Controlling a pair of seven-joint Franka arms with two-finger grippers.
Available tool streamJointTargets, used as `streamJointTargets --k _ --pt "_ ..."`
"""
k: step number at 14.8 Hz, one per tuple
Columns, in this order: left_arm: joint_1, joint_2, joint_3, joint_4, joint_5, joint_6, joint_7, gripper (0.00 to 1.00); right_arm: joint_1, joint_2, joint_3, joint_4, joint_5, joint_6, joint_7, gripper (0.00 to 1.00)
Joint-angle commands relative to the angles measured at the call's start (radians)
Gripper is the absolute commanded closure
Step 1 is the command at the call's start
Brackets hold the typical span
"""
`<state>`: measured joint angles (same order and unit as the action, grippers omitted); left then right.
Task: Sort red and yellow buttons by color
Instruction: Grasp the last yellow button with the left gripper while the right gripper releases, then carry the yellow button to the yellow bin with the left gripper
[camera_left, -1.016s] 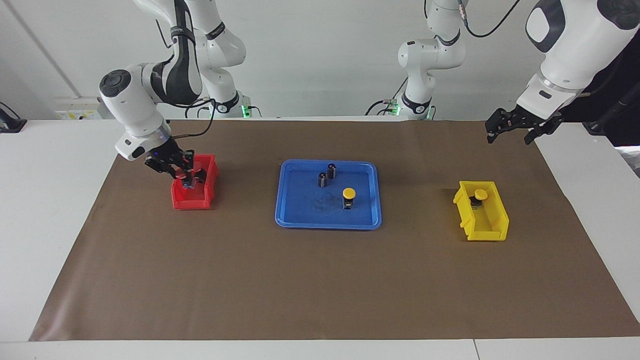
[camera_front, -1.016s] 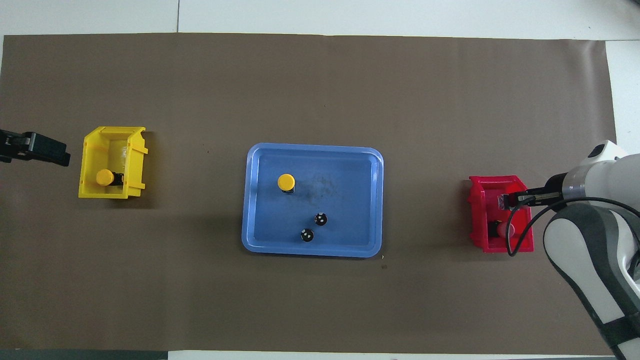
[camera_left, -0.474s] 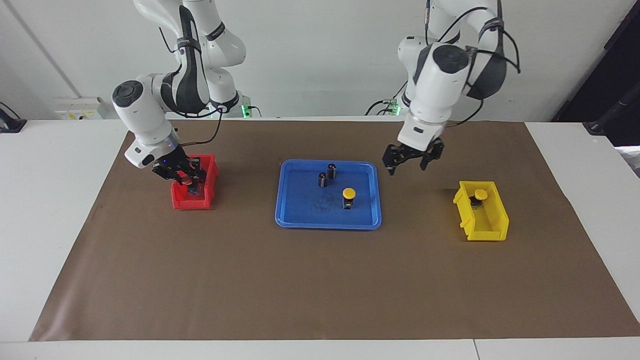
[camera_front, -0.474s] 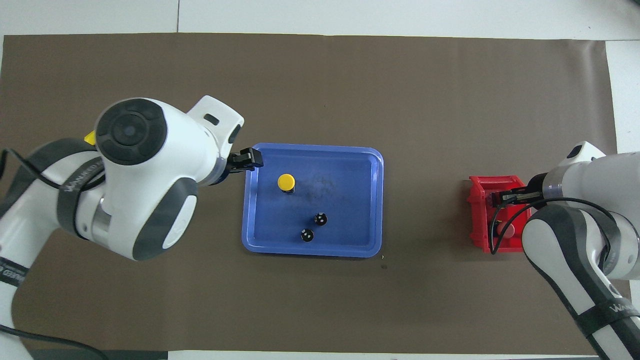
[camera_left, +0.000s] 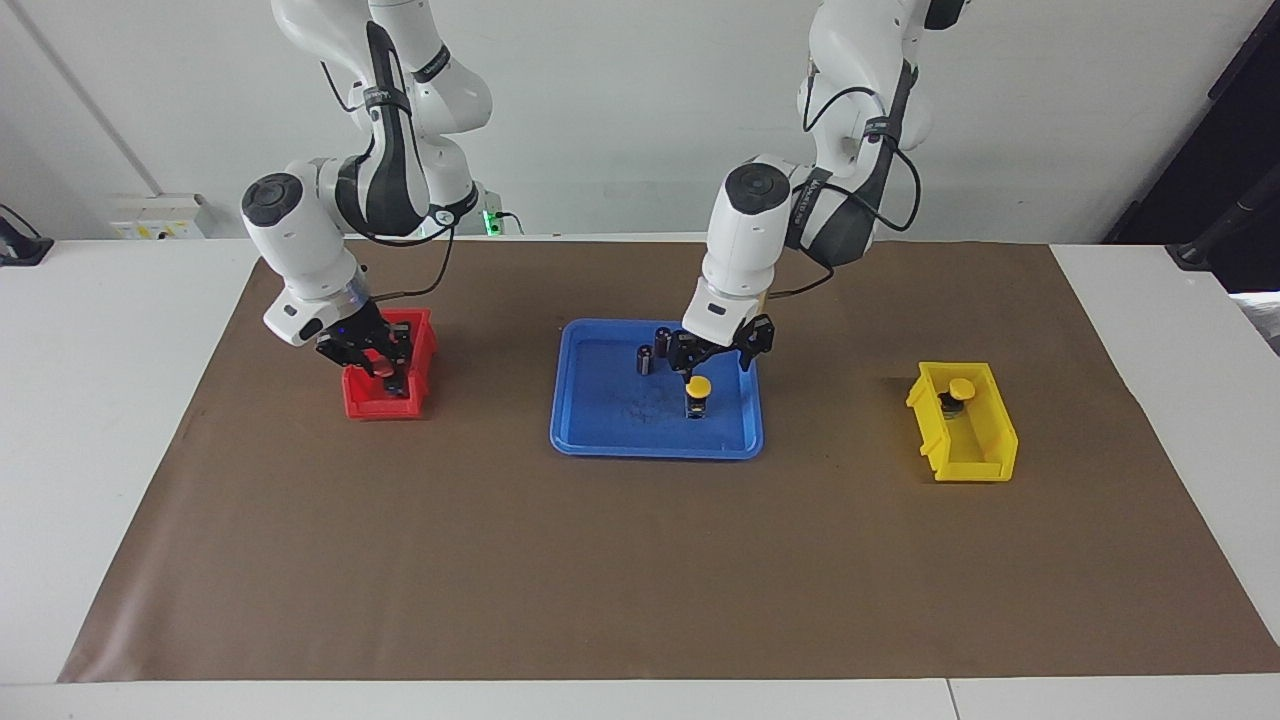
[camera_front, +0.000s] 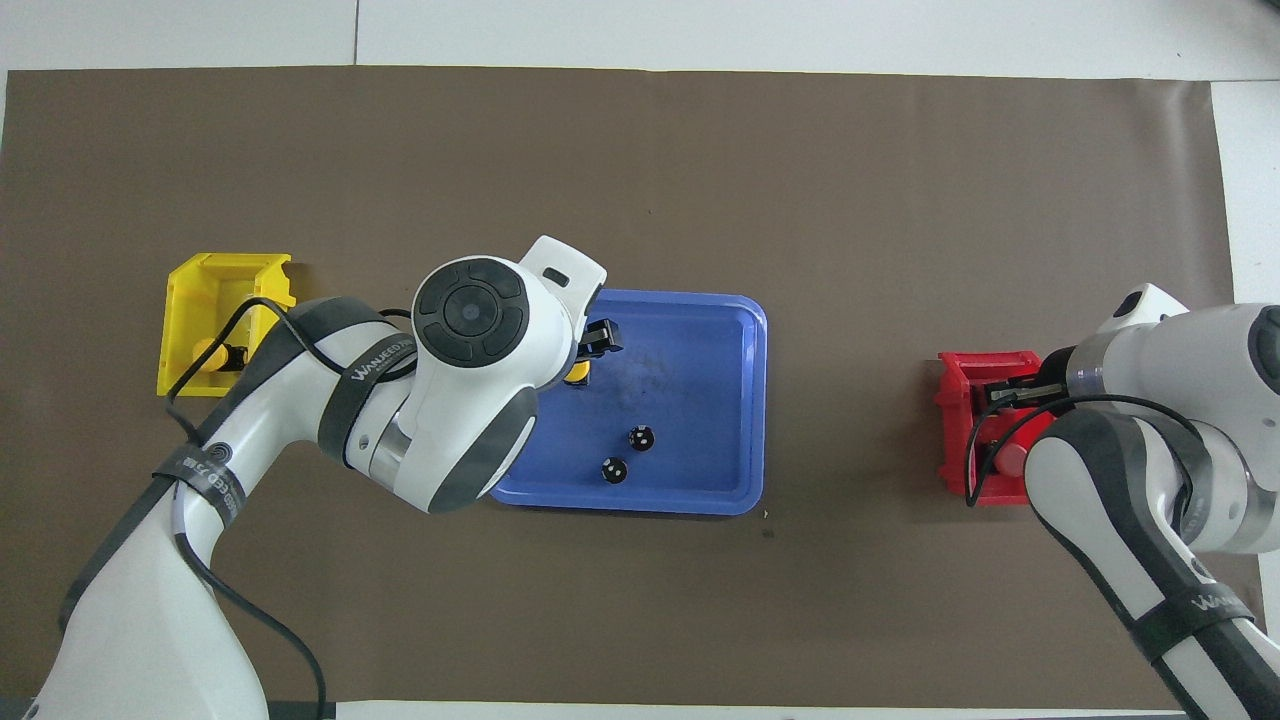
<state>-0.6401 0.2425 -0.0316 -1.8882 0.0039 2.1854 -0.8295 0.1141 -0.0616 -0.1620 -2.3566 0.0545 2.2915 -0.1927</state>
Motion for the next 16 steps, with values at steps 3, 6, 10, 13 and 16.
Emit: streamJointTargets --k 3,6,10,13,16 --pt "-0.03 0.049 0.021 0.011 0.001 0.031 -0.033 0.18 -0.01 -0.015 0.001 -0.033 -0.004 0.017 -0.005 0.76" --pt "-0.03 0.049 0.019 0.009 0.001 0.028 -0.036 0.6 -0.013 -0.015 0.001 -0.035 -0.004 0.017 -0.007 0.69" --pt "-0.03 0.049 0.019 0.024 0.001 0.008 -0.06 0.98 -0.013 -0.01 0.001 -0.018 -0.005 0.0 -0.011 0.53" --pt "-0.013 0.038 0.021 0.138 0.001 -0.175 -0.057 0.99 -0.011 0.002 0.001 0.038 -0.007 -0.053 -0.01 0.47" --pt "0.121 -0.012 0.03 0.19 -0.001 -0.294 0.069 0.99 -0.01 0.025 0.001 0.137 -0.008 -0.151 -0.008 0.44"
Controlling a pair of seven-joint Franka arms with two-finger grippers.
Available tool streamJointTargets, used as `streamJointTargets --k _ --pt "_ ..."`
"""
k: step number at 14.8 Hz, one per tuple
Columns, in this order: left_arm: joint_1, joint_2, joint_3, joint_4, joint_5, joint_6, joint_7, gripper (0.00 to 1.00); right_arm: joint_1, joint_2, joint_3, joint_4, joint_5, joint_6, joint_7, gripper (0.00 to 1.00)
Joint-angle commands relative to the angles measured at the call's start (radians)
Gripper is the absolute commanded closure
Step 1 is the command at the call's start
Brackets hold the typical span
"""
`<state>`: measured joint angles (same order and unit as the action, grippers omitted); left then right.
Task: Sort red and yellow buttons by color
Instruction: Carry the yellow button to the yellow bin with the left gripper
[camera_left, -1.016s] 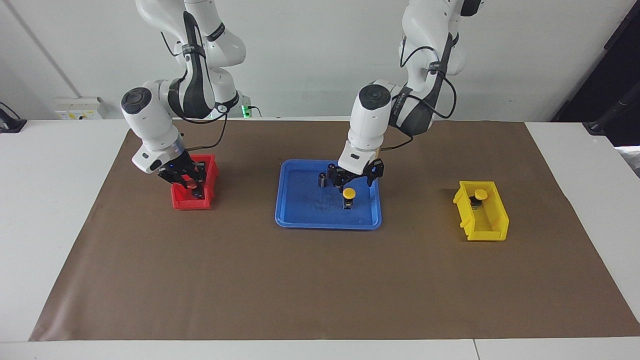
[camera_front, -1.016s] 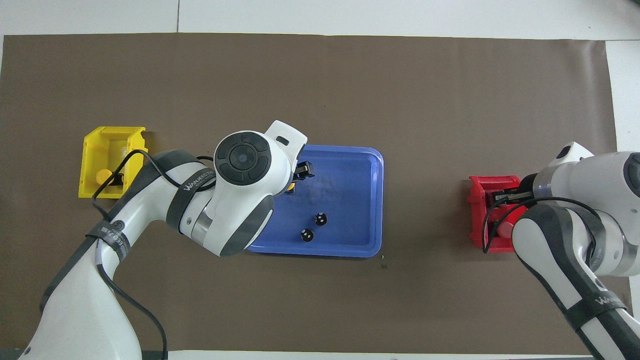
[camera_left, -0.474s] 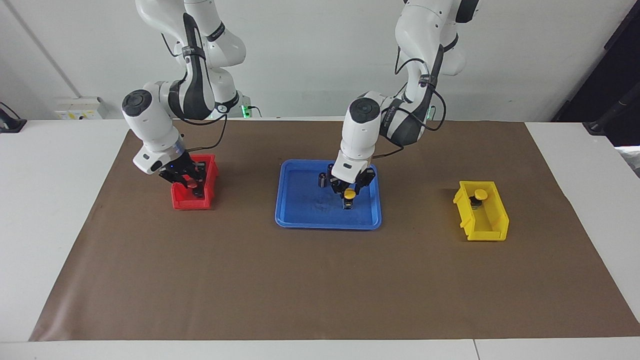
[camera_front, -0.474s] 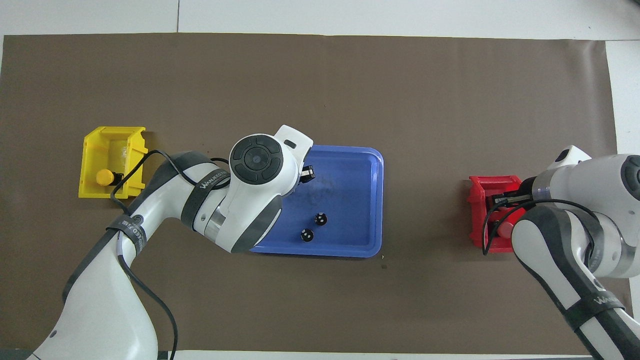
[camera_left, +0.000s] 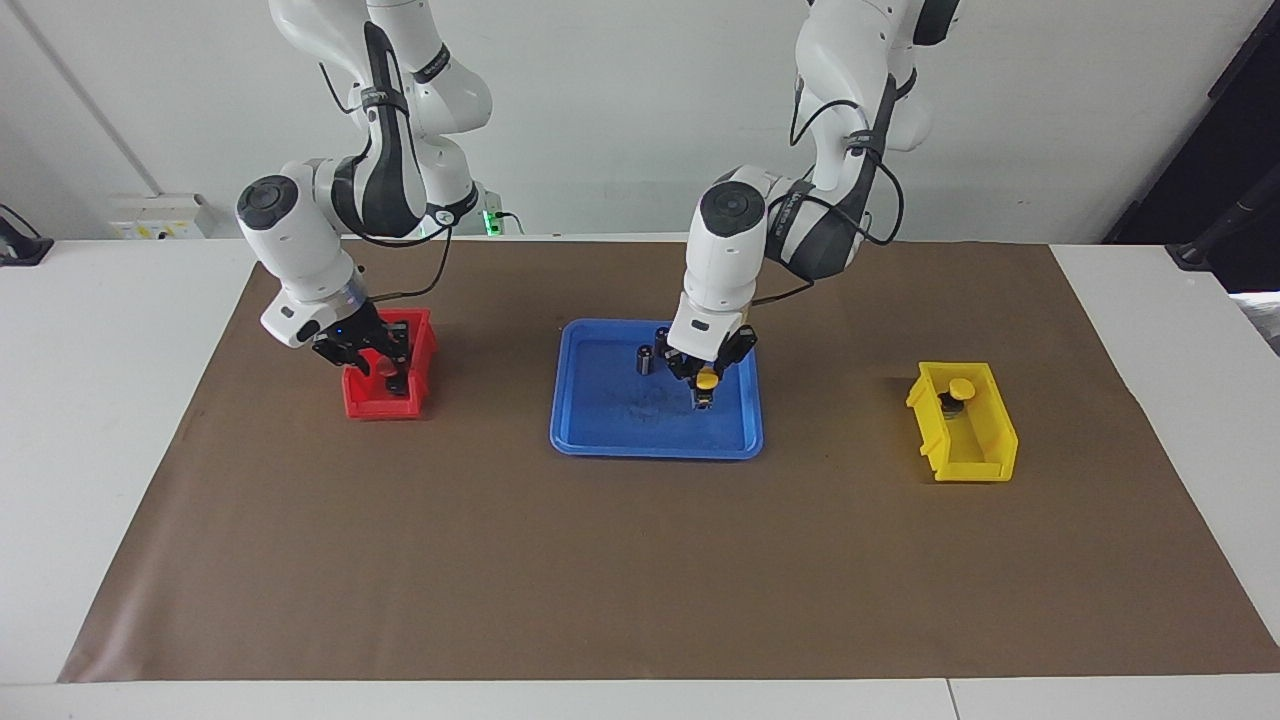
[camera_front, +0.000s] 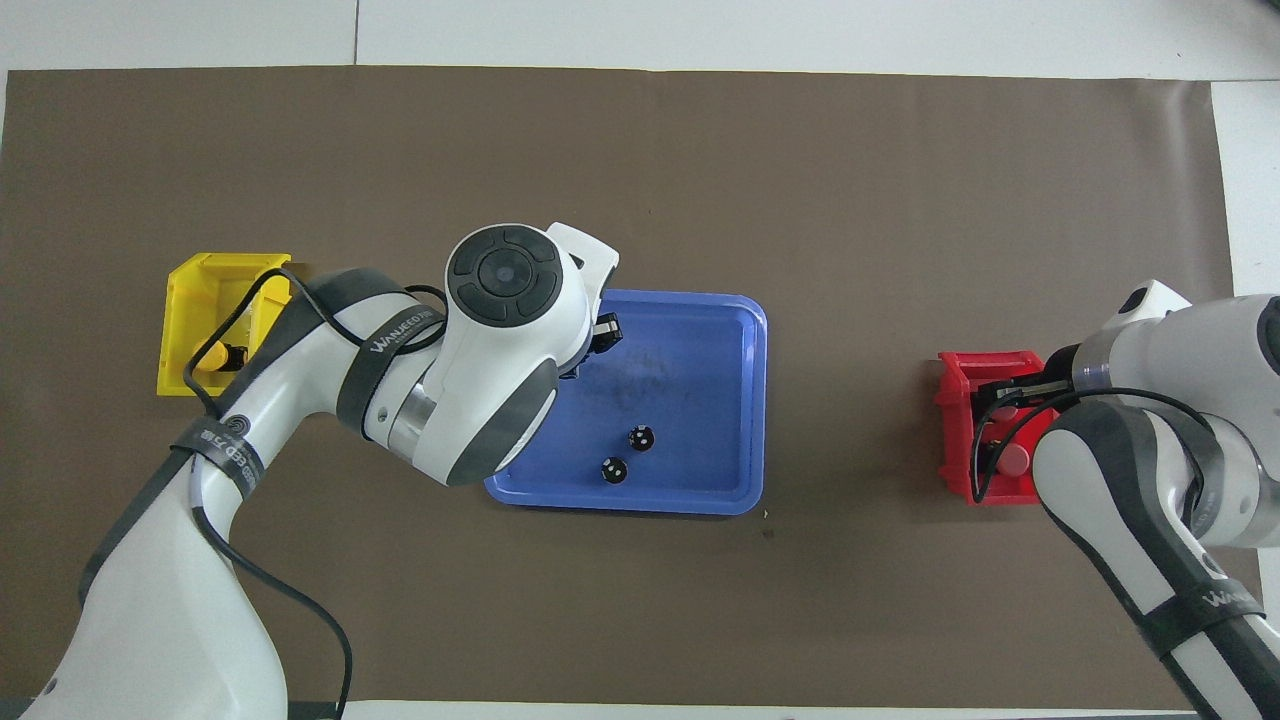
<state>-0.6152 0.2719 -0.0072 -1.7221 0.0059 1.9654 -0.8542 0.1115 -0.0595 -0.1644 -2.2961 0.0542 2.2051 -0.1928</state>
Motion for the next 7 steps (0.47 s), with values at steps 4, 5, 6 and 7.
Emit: streamJointTargets --k 4,5,6,7 --pt "0.34 -0.063 0.012 0.111 -0.003 -0.213 0.422 0.99 -0.001 0.018 0.005 0.216 -0.008 -0.226 0.009 0.18" --pt "0.418 -0.063 0.012 0.113 -0.003 -0.215 0.522 0.99 -0.001 0.018 0.003 0.275 -0.008 -0.299 0.018 0.02" --pt "0.49 -0.063 0.012 0.11 -0.003 -0.206 0.603 0.99 -0.001 0.015 0.003 0.327 -0.008 -0.358 0.029 0.0" --pt "0.543 -0.06 0.012 0.108 -0.001 -0.189 0.668 0.99 -0.003 0.015 0.003 0.389 -0.008 -0.426 0.044 0.0"
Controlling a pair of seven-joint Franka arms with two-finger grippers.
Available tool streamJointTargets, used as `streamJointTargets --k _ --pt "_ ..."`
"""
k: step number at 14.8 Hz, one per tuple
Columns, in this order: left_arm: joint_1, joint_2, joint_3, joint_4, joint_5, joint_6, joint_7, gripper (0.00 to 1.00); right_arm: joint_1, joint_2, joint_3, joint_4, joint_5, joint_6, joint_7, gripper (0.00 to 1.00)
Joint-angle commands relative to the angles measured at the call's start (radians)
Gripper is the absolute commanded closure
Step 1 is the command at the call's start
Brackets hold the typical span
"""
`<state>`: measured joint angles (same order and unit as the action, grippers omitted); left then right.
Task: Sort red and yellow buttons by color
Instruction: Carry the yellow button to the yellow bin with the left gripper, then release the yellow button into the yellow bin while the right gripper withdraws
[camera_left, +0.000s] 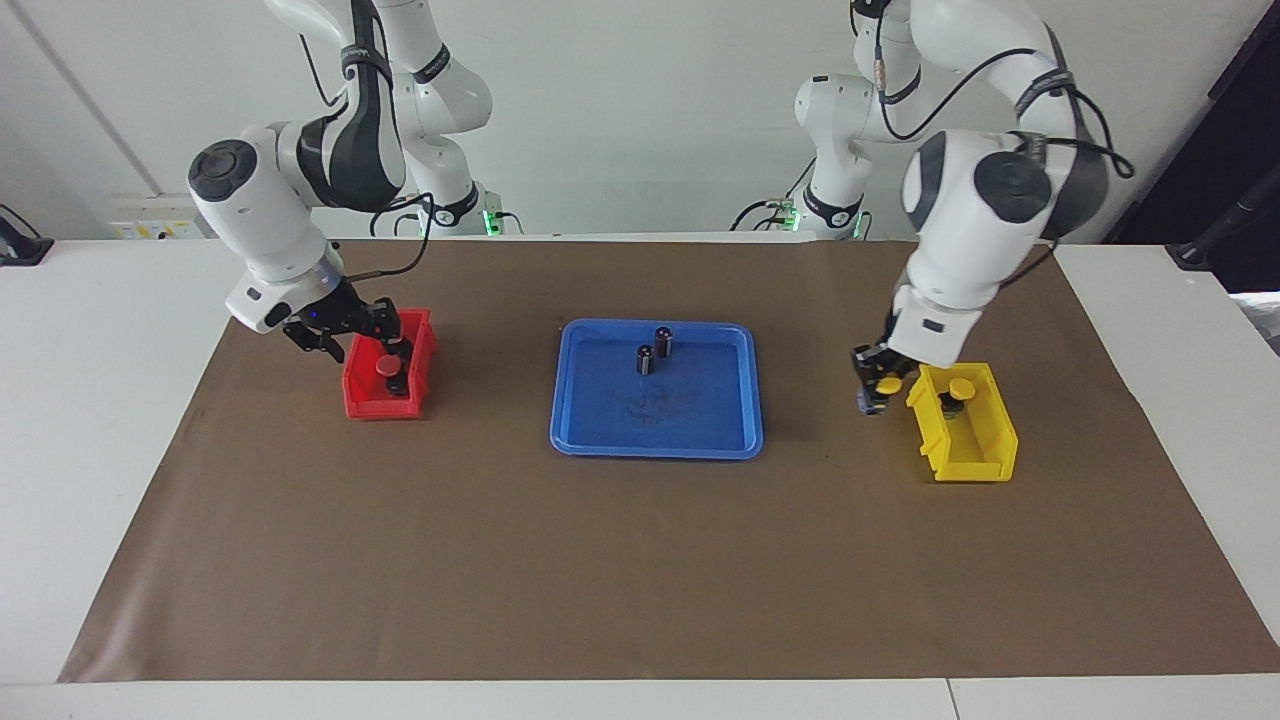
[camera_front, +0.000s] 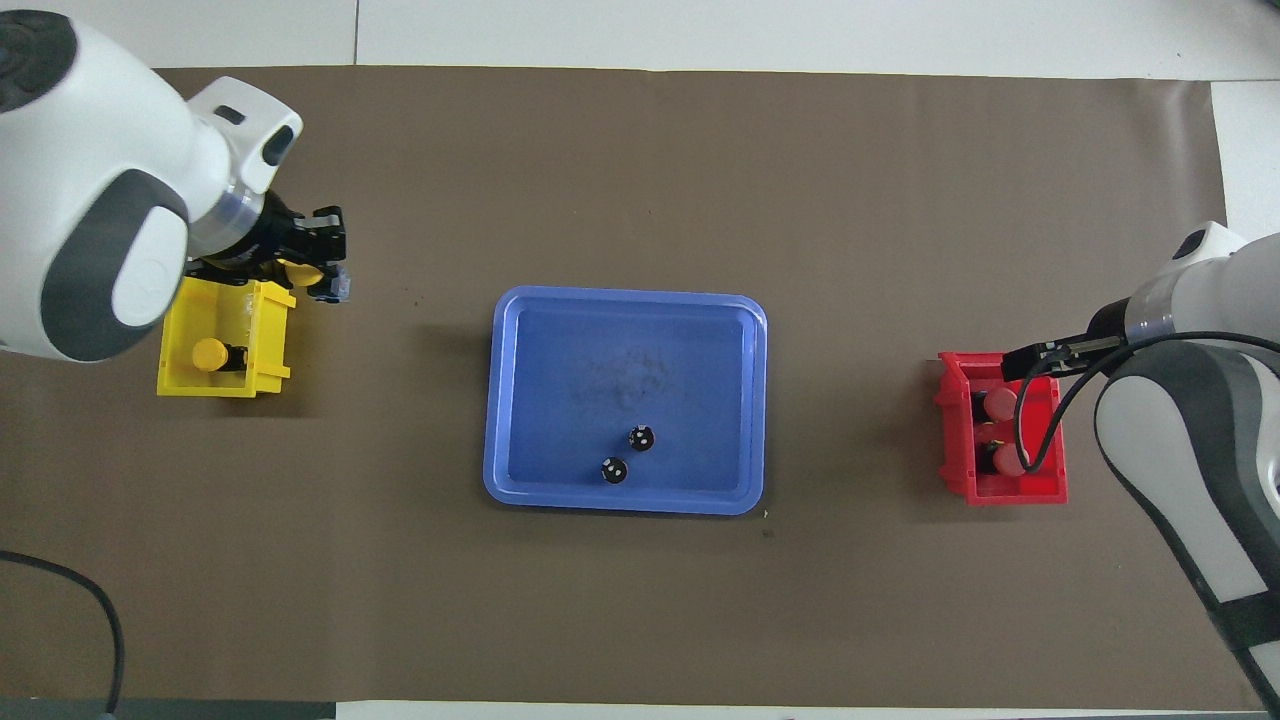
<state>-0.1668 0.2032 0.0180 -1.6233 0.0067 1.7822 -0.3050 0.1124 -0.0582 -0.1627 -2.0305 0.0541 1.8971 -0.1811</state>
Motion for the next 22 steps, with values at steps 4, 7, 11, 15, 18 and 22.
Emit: streamJointTargets --k 4,7,11,15,18,22 --pt "0.176 -0.017 -0.013 -0.085 -0.002 0.118 0.201 0.99 -0.014 0.018 0.0 0.315 -0.008 -0.307 0.066 0.0" --pt "0.179 -0.041 -0.013 -0.203 -0.002 0.227 0.211 0.99 -0.043 0.023 -0.003 0.426 -0.01 -0.406 0.066 0.0" --pt "0.179 -0.061 -0.015 -0.294 -0.002 0.311 0.218 0.98 -0.046 0.021 0.0 0.493 -0.117 -0.498 0.063 0.0" --pt "0.179 -0.053 -0.015 -0.368 -0.002 0.413 0.222 0.99 -0.036 0.02 0.006 0.478 -0.116 -0.484 0.089 0.0" --pt "0.175 -0.019 -0.015 -0.38 -0.002 0.474 0.222 0.98 -0.042 0.02 0.009 0.477 -0.109 -0.49 0.091 0.0" --pt "0.179 -0.016 -0.015 -0.38 -0.002 0.483 0.224 0.43 -0.046 0.02 0.011 0.478 -0.109 -0.487 0.091 0.0"
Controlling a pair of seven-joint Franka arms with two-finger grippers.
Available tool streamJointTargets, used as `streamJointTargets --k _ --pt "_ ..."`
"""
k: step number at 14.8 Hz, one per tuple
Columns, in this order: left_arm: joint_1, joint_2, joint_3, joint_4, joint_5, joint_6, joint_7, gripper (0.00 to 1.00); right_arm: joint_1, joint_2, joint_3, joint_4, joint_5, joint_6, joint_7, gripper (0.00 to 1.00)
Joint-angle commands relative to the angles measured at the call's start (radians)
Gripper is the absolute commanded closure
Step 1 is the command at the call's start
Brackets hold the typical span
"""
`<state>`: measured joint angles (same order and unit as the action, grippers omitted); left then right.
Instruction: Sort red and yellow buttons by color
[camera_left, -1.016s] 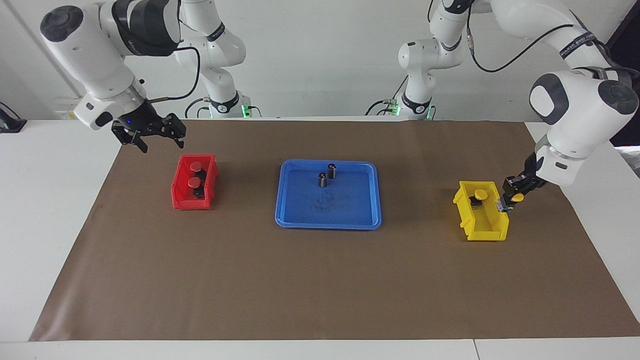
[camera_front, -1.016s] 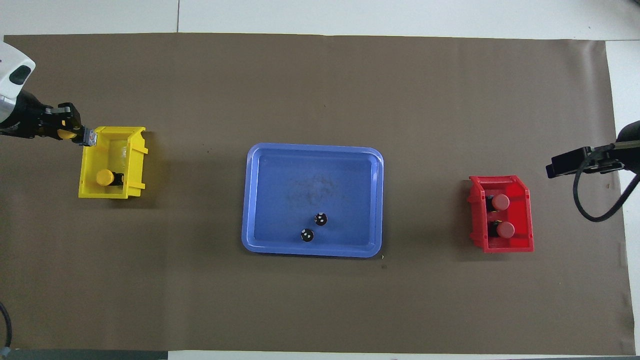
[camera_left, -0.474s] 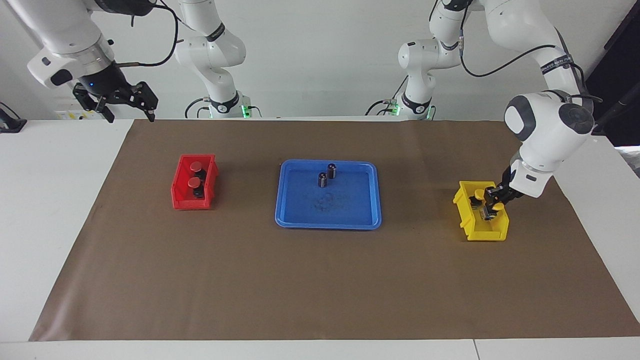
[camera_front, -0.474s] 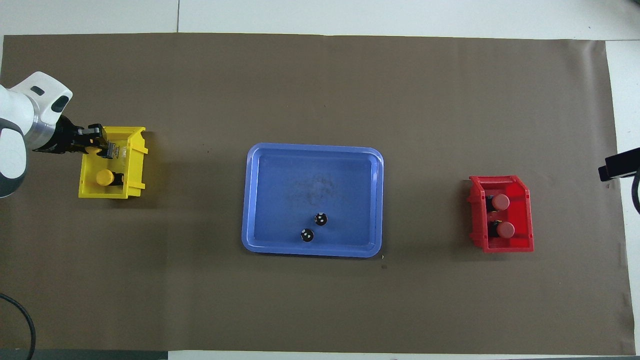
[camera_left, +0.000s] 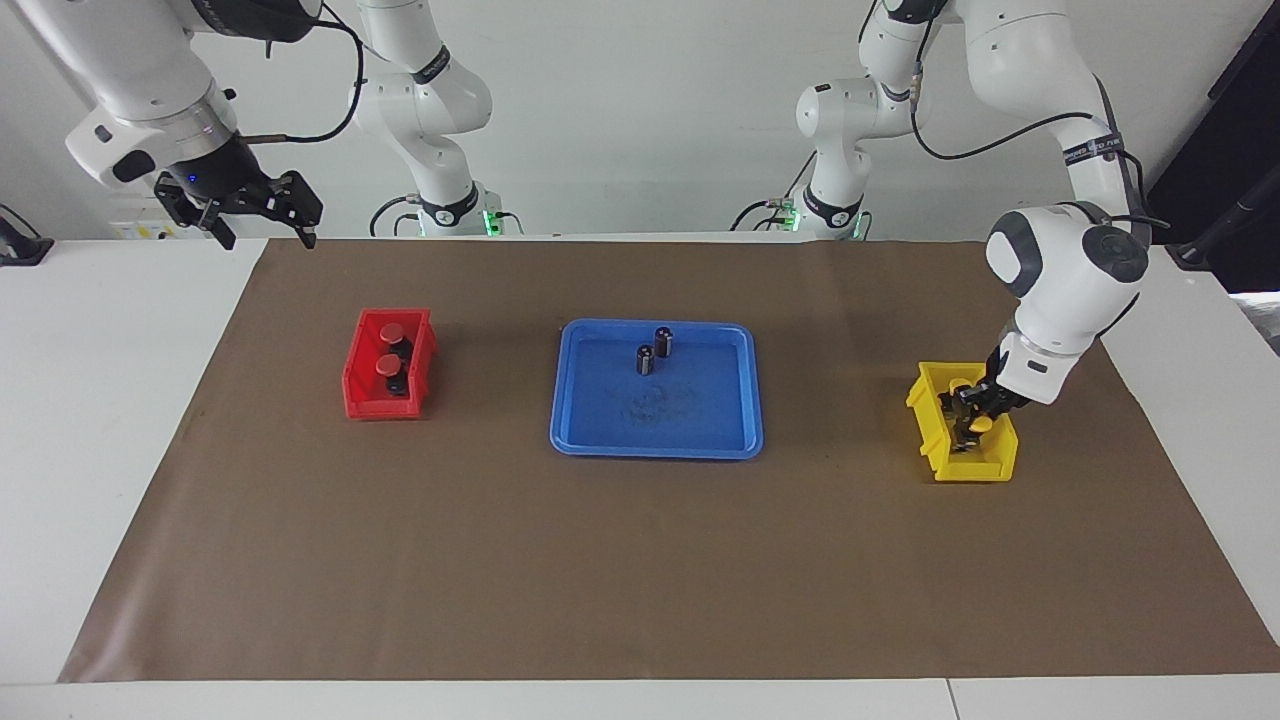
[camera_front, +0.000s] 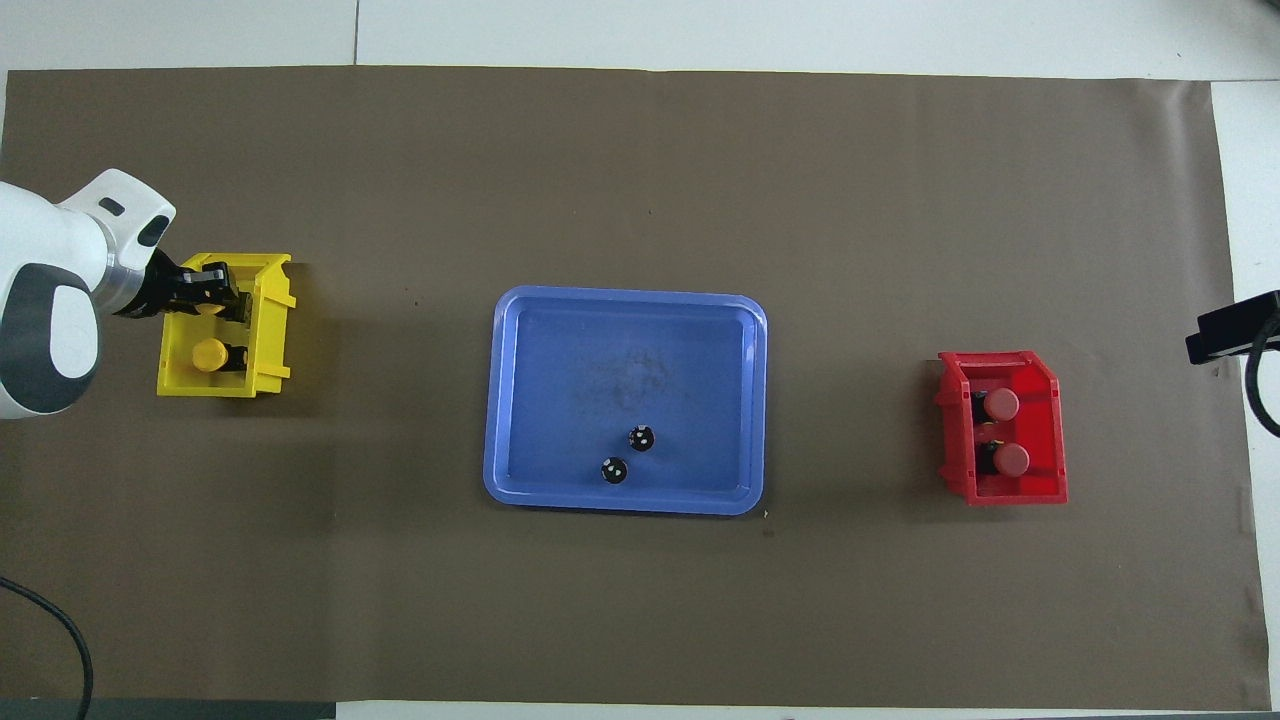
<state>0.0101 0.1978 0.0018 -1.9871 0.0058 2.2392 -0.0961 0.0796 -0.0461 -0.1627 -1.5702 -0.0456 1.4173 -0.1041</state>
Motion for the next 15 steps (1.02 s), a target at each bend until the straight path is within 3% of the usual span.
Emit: streamJointTargets --k 1,5,12,15 --pt "0.001 -0.011 0.001 -0.012 -0.001 0.022 0.015 0.29 -0.017 0.005 0.012 0.013 -0.01 -0.011 0.012 0.0" --pt "0.001 -0.008 0.003 0.042 0.005 -0.033 0.015 0.02 -0.024 -0.003 0.032 -0.001 -0.01 -0.012 0.015 0.0" --pt "-0.01 -0.032 -0.003 0.379 0.006 -0.55 0.078 0.0 -0.02 -0.012 0.032 -0.021 -0.01 -0.011 0.014 0.0" --pt "-0.018 -0.116 -0.014 0.404 -0.001 -0.665 0.095 0.0 -0.018 -0.014 0.032 -0.022 -0.01 -0.017 0.014 0.0"
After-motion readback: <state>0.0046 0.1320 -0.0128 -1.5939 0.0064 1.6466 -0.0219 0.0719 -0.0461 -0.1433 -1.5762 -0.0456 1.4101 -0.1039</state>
